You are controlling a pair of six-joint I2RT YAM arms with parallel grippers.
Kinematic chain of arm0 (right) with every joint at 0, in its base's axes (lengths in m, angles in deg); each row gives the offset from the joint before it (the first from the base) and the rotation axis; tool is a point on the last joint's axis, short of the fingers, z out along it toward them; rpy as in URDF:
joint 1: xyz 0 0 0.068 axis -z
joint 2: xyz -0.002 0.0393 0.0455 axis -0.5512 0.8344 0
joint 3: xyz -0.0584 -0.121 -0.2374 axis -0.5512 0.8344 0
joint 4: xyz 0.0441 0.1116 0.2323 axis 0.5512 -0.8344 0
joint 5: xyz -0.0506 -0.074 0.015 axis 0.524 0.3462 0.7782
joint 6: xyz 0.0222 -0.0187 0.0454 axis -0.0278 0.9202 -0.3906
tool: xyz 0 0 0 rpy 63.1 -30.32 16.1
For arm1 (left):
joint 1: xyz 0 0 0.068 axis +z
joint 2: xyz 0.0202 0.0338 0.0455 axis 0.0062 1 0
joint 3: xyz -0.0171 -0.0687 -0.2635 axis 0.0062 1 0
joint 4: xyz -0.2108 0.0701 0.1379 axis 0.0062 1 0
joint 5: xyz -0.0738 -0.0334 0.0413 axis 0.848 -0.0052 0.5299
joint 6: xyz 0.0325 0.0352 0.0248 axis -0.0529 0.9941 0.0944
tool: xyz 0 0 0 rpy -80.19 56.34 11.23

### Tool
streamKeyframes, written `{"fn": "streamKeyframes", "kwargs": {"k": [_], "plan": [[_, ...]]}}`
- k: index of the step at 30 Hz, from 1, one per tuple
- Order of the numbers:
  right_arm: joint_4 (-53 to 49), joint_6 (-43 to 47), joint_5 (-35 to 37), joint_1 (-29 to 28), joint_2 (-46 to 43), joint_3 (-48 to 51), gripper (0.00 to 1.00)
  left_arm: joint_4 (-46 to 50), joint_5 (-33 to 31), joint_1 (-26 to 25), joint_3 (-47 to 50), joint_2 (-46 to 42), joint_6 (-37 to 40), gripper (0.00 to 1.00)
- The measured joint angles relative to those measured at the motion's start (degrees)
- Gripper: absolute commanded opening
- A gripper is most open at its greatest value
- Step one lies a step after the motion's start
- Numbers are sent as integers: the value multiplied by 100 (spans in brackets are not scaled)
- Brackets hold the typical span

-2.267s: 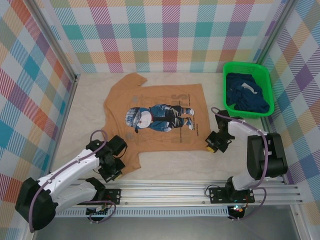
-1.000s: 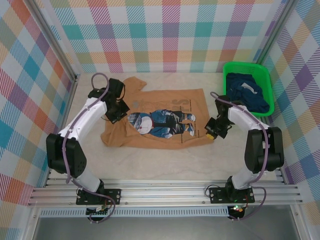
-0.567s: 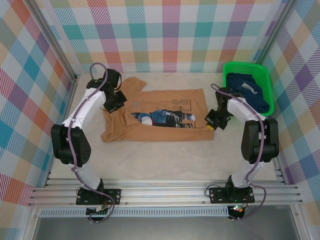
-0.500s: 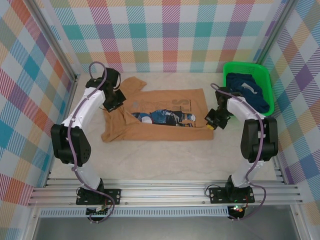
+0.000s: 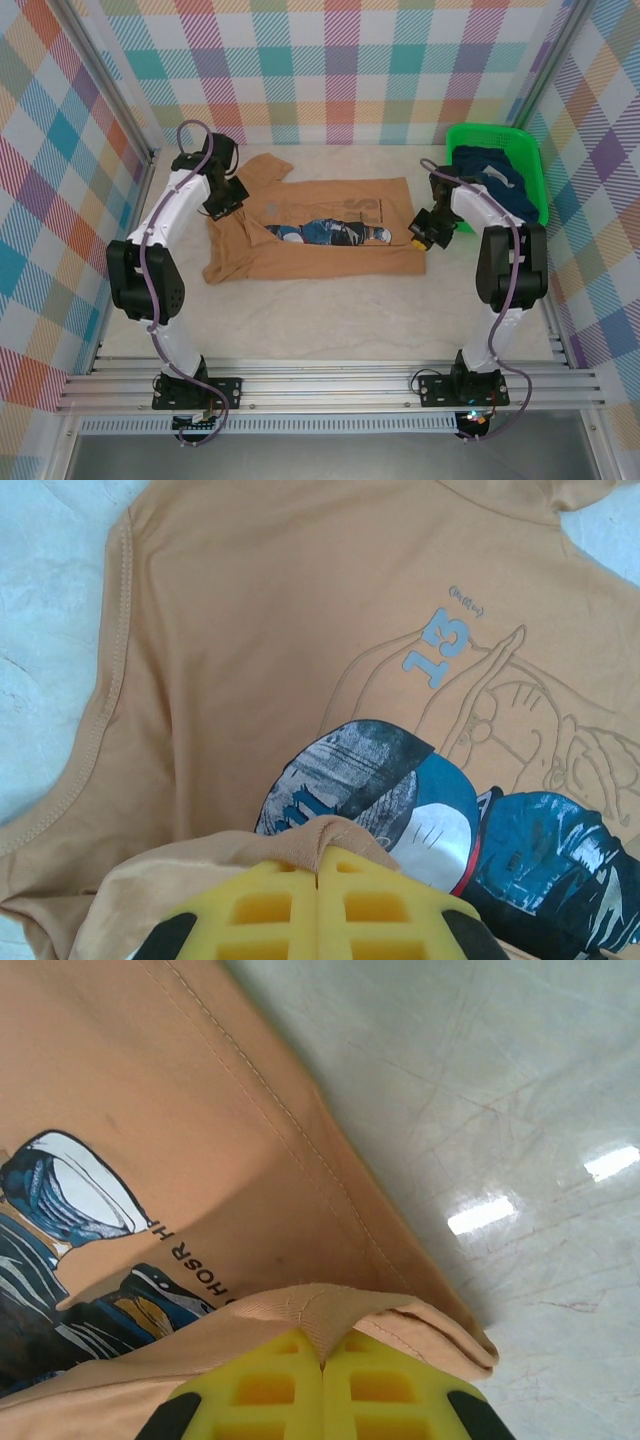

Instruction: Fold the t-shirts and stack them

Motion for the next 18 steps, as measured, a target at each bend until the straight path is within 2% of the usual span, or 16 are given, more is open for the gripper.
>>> {"fn": "streamKeyframes", "kwargs": {"k": [18], "plan": [[-4,52,-46,-2,343,-271,0,-42,2,101,-203,498,157,0]]}}
